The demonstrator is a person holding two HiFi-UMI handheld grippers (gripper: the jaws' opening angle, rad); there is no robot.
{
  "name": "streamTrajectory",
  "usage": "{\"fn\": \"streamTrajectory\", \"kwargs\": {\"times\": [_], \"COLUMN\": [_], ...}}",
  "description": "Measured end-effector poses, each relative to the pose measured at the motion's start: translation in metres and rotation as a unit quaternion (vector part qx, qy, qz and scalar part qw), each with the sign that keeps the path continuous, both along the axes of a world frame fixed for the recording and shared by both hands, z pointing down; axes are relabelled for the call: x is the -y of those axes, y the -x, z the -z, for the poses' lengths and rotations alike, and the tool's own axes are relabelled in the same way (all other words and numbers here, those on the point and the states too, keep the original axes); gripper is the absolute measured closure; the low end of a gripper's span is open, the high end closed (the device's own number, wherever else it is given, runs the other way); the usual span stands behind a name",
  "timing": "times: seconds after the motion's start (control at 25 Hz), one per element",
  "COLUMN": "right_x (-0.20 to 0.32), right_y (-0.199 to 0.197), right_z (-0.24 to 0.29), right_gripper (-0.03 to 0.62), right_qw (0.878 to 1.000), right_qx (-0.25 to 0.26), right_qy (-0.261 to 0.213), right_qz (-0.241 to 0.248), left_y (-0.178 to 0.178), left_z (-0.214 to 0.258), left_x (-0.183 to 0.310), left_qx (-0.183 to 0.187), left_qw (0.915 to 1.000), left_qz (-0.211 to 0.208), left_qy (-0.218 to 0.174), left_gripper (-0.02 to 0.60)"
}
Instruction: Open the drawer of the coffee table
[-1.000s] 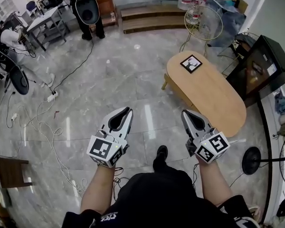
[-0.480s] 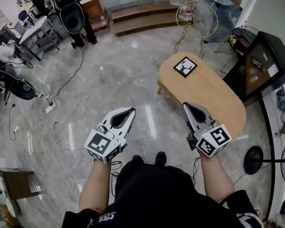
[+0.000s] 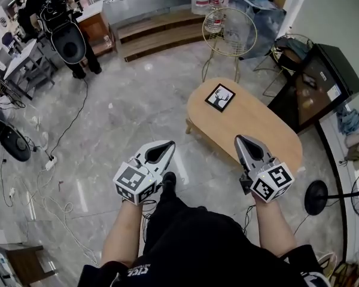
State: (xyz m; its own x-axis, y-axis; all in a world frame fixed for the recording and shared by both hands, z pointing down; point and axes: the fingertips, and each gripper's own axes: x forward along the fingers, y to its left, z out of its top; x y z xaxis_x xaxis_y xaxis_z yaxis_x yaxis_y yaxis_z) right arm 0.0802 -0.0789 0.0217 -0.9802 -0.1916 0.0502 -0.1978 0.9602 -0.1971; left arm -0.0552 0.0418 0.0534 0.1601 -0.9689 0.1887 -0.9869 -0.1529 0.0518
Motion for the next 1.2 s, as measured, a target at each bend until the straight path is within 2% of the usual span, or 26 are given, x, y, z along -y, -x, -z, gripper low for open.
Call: {"fn": "streamTrajectory", "kwargs": {"times": [0.12,0.24,0.44,0.6,0.76,0.88,1.0,1.08,1.2], "right_x": [0.024,0.039,0.048,0.046,0.055,0.066,0.077,0.075,0.062], "right_y": [0.027,0.059,0.108,0.127,0.108,0.069,0.021,0.002,-0.013], "right_z": [-0.003,-0.002,-0.008,-0.013,-0.011,-0.005,-0.008,-0.015,-0.036], "right_gripper": [0.589,0.589,0.589,0.589,0.589,0.589,0.589,0.589,0.589], "right_qw": [0.999,0.997,0.992,0.988,0.983,0.975,0.964,0.961,0.962], "right_qx": [-0.013,-0.029,-0.053,-0.057,-0.053,-0.041,-0.028,-0.013,-0.011], "right_qy": [0.000,-0.003,-0.002,0.010,0.016,0.003,0.003,0.018,0.037], "right_qz": [-0.038,-0.070,-0.115,-0.143,-0.176,-0.218,-0.264,-0.276,-0.271], "left_y": [0.041,0.075,0.117,0.140,0.121,0.086,0.051,0.037,0.020], "left_z": [-0.007,-0.006,-0.001,-0.007,-0.007,0.000,0.011,0.013,0.010], "left_x": [0.026,0.052,0.085,0.107,0.129,0.141,0.145,0.145,0.143], "left_qx": [-0.011,0.004,-0.004,-0.021,-0.025,-0.031,-0.052,-0.065,-0.068], "left_qw": [0.9997,0.9978,0.9928,0.9903,0.9839,0.9754,0.9662,0.9634,0.9636], "left_qz": [-0.022,-0.066,-0.117,-0.132,-0.174,-0.215,-0.249,-0.257,-0.256], "left_qy": [0.007,0.006,-0.029,-0.040,-0.033,-0.035,-0.044,-0.040,-0.037], "left_gripper": [0.580,0.578,0.580,0.577,0.577,0.577,0.575,0.574,0.572]}}
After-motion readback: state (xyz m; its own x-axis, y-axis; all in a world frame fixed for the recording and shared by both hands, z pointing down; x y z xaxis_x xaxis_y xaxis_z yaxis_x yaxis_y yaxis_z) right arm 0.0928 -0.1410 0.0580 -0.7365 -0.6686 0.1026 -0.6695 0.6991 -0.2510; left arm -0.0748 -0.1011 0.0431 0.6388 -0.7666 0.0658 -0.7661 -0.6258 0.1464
